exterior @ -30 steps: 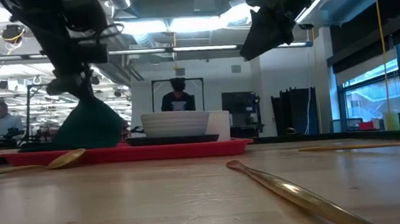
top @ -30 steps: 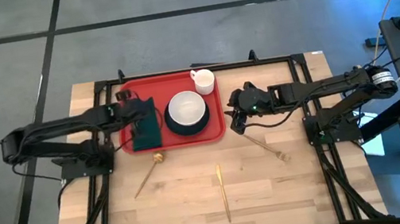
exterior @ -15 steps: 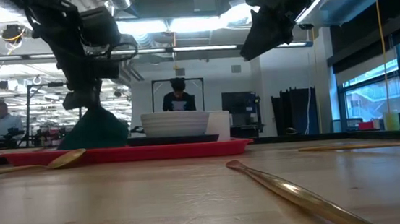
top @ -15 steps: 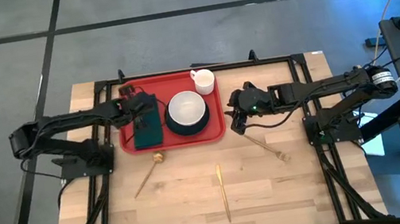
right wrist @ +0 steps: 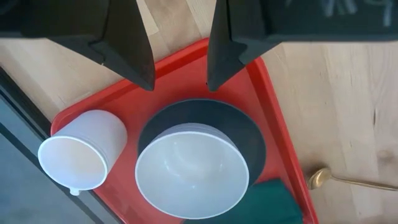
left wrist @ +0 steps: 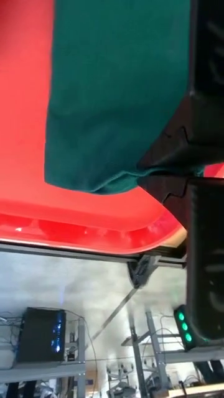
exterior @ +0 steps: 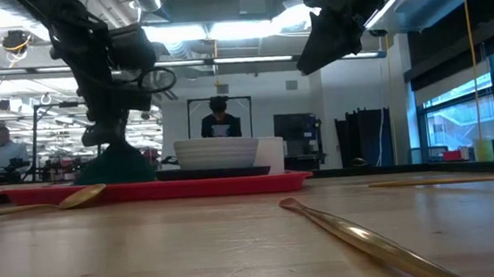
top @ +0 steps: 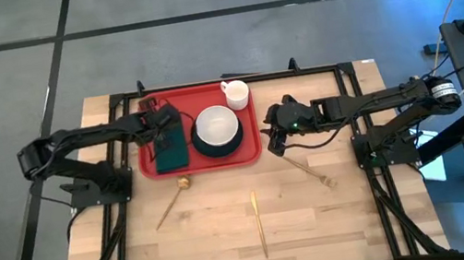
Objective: Set up tray
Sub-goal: Put the green napkin on the left of the red tray, then put the gold spoon on the green napkin
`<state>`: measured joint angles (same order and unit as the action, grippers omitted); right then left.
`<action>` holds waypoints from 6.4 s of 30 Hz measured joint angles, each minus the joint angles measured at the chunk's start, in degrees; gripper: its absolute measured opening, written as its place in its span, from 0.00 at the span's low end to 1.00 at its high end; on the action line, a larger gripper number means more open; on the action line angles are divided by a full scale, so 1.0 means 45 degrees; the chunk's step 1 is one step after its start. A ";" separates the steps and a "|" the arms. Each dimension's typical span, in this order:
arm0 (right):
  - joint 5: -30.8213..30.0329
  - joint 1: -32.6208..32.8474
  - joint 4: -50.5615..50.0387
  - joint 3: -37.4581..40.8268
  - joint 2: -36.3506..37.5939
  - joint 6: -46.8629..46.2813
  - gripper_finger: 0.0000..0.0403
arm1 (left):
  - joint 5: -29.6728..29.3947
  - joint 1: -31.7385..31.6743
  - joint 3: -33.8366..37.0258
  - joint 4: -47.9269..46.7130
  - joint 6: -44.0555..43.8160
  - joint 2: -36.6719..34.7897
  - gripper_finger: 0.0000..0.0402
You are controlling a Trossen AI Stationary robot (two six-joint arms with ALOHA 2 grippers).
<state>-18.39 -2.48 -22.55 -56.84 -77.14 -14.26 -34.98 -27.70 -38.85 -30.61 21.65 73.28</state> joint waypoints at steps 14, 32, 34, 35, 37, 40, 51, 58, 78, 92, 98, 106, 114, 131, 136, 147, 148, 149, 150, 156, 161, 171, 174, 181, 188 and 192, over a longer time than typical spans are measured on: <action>0.0000 0.0000 -0.0005 0.0000 0.0000 -0.0016 0.37 | -0.0010 -0.0568 -0.0005 0.1107 0.0015 0.1083 0.06; 0.0000 0.0000 -0.0005 0.0000 0.0000 -0.0044 0.37 | -0.2053 -0.0658 -0.0005 0.1850 0.1025 0.1083 0.30; 0.0000 0.0000 -0.0005 0.0000 0.0000 -0.0044 0.37 | -0.3380 -0.0492 -0.0048 0.1884 0.1233 0.1054 0.31; 0.0000 0.0000 -0.0005 0.0000 0.0000 -0.0044 0.37 | -0.3951 -0.0374 -0.0106 0.1884 0.1208 0.0991 0.32; 0.0000 0.0000 -0.0005 0.0000 0.0000 -0.0044 0.37 | -0.4587 -0.0086 -0.0291 0.1909 0.0804 0.0738 0.32; 0.0000 0.0000 -0.0004 0.0000 0.0000 -0.0044 0.37 | -0.4055 0.0335 -0.0458 0.1918 -0.0123 0.0076 0.30; 0.0005 0.0005 -0.0009 0.0000 0.0000 0.0291 0.36 | 0.6426 0.2311 -0.0481 0.0821 -0.2741 -0.2794 0.28; 0.0005 0.0005 -0.0024 0.0000 0.0000 0.0291 0.36 | 0.8635 0.5197 -0.0481 -0.1031 -0.4810 -0.2507 0.35; 0.0010 0.0005 -0.0491 -0.0005 0.0000 0.0282 0.36 | 0.5745 1.0477 -0.0481 -0.3526 -1.6730 0.1280 0.31; 0.0010 0.0005 -0.0785 -0.0005 0.0000 0.0282 0.36 | 0.6003 0.9933 -0.0490 -0.3338 -1.8452 0.2408 0.31; 0.0010 0.0005 -0.0787 -0.0005 0.0000 0.0311 0.36 | 0.5041 0.9817 -0.0457 -0.3351 -1.8536 0.1975 0.27; 0.0010 0.0005 -0.0785 -0.0005 0.0000 0.0325 0.37 | 0.5523 0.9710 -0.0457 -0.2768 -1.7985 0.1870 0.25; 0.0010 0.0005 -0.0787 -0.0005 0.0000 0.0325 0.37 | 0.5566 0.9709 -0.0228 -0.2187 -1.7971 0.1870 0.33; 0.0010 0.0005 -0.0795 -0.0005 0.0000 0.0325 0.37 | 0.6074 0.9695 0.0204 -0.1640 -1.7865 0.2695 0.29; 0.0010 0.0005 -0.0794 -0.0005 0.0000 0.0327 0.37 | 0.6063 0.9705 0.0204 -0.1509 -1.7035 0.2720 0.16; 0.0010 0.0005 -0.0870 -0.0005 0.0000 0.0330 0.36 | 0.5870 0.9625 -0.0990 -0.1997 -1.4579 0.1886 0.02; 0.0010 0.0005 -0.0869 -0.0005 0.0000 0.0330 0.36 | 0.5720 0.9564 -0.1216 -0.2249 -1.4439 0.1739 0.02; 0.0010 0.0005 -0.0882 -0.0005 0.0000 0.0330 0.36 | 0.5503 0.9508 -0.1426 -0.2578 -1.4394 0.1594 0.02; 0.0010 0.0005 -0.0928 -0.0005 0.0000 0.0330 0.36 | 0.5268 0.9411 -0.1633 -0.2913 -1.4336 0.1443 0.02; 0.0005 0.0005 -0.1039 -0.0005 0.0000 0.0330 0.36 | 0.1568 0.8364 -0.2531 -0.4558 -1.4875 0.0452 0.01; 0.0009 0.0005 -0.1087 -0.0005 0.0000 0.0330 0.36 | -0.0182 0.6761 -0.2497 -0.4676 -1.5417 -0.0452 0.02; 0.0005 0.0005 -0.1167 -0.0005 0.0000 0.0661 0.36 | -0.0089 0.2629 -0.2497 -0.4313 -1.6864 -0.1054 0.03; 0.0008 0.0005 -0.1223 -0.0005 0.0000 0.0601 0.36 | 0.1089 0.1548 -0.2497 -0.3853 -1.6607 -0.1054 0.03; 0.0121 0.0005 -0.1839 -0.0005 0.0000 -0.0779 0.36 | 0.4413 -0.0288 -0.2501 -0.1098 -1.3935 -0.0867 0.02; 0.0117 0.0006 -0.2030 -0.0005 0.0000 -0.2098 0.36 | 0.5090 -0.1825 -0.2497 -0.2007 -1.3280 -0.0609 0.02; 0.0117 0.0024 -0.1993 -0.0005 -0.0003 -0.2796 0.36 | 0.5746 -0.2676 -0.2497 -0.1863 -1.2974 -0.0377 0.02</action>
<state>-17.87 -2.37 -31.51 -56.86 -77.16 -26.84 -9.12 -39.75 -50.09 -38.99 -36.73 71.58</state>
